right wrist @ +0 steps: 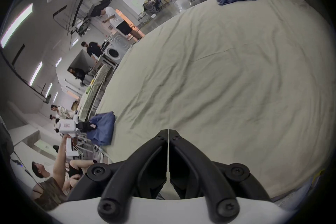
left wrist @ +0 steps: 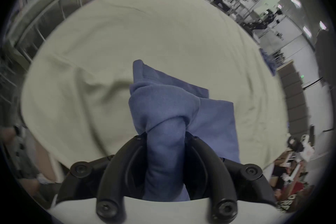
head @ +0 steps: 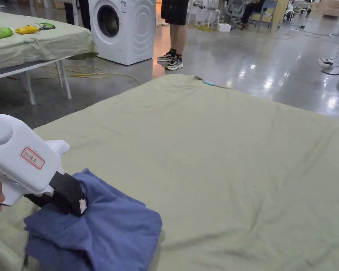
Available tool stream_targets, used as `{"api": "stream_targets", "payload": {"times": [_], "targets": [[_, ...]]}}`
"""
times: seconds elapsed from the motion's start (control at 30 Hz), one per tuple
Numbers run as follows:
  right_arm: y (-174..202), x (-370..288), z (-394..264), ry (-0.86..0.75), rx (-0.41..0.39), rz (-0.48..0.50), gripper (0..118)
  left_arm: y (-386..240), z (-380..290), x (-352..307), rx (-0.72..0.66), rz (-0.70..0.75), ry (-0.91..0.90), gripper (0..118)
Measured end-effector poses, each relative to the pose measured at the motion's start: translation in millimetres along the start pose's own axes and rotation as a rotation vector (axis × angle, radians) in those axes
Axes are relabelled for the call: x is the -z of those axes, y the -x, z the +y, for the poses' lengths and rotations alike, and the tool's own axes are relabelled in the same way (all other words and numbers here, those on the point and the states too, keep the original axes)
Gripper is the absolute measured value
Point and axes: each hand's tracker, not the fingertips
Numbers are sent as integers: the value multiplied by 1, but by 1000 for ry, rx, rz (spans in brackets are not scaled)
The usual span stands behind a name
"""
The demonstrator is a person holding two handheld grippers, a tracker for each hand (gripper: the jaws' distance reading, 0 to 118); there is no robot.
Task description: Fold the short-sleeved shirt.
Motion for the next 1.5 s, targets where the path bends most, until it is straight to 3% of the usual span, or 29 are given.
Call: {"api": "stream_targets", "payload": {"times": [0.1, 0.2, 0.23, 0.27, 0.3, 0.37, 0.43, 0.5, 0.57, 0.6, 0.63, 0.67, 0.73, 0.87, 1.03, 1.2, 1.33, 1.43, 1.5], "targets": [[17, 14, 1, 30, -47, -14, 3, 16, 14, 1, 5, 115, 7, 34], [23, 23, 1, 48, -56, -6, 3, 26, 21, 11, 8, 138, 7, 39], [24, 25, 0, 54, -52, 0, 3, 26, 20, 17, 19, 142, 9, 56], [24, 26, -1, 58, -50, 2, 3, 28, 18, 23, 25, 148, 8, 85], [23, 26, -1, 61, -51, 3, 3, 27, 16, 27, 36, 189, 3, 92], [23, 25, -2, 65, -54, 3, 3, 26, 7, 24, 60, 310, -40, 93], [19, 22, -2, 73, -60, 13, 3, 31, -4, 8, -12, 266, -96, 93], [18, 16, -2, 65, -80, 27, 3, 28, -17, -23, -98, 338, -180, 84], [15, 7, -2, 37, -105, 40, 3, 23, -36, -67, -163, 355, -319, 44], [13, 2, -2, 17, -115, 38, 3, 13, -50, -91, -177, 314, -407, 33], [11, -4, -2, -13, -139, 35, 3, 9, -64, -110, -174, 217, -488, 33], [7, -8, -1, -33, -154, 32, 3, 8, -71, -120, -166, 153, -547, 9], [-4, -21, 0, -88, -156, -27, 3, -29, -99, -140, -160, 68, -688, 8], [-19, -50, -4, -234, -252, -136, 3, -110, -129, -134, -82, -42, -832, 3], [-39, -93, -9, -365, -306, -229, 3, -229, -145, -86, 37, -167, -867, 2], [-55, -126, -14, -539, -283, -332, 3, -328, -156, -47, 178, -198, -821, 2], [-59, -137, -21, -676, -357, -445, 3, -381, -169, -40, 355, -45, -936, 2], [-60, -138, -29, -767, -394, -496, 3, -388, -173, -38, 335, -169, -981, 2], [-64, -134, -34, -824, -413, -544, 3, -392, -177, -36, 332, -129, -1029, 2]]}}
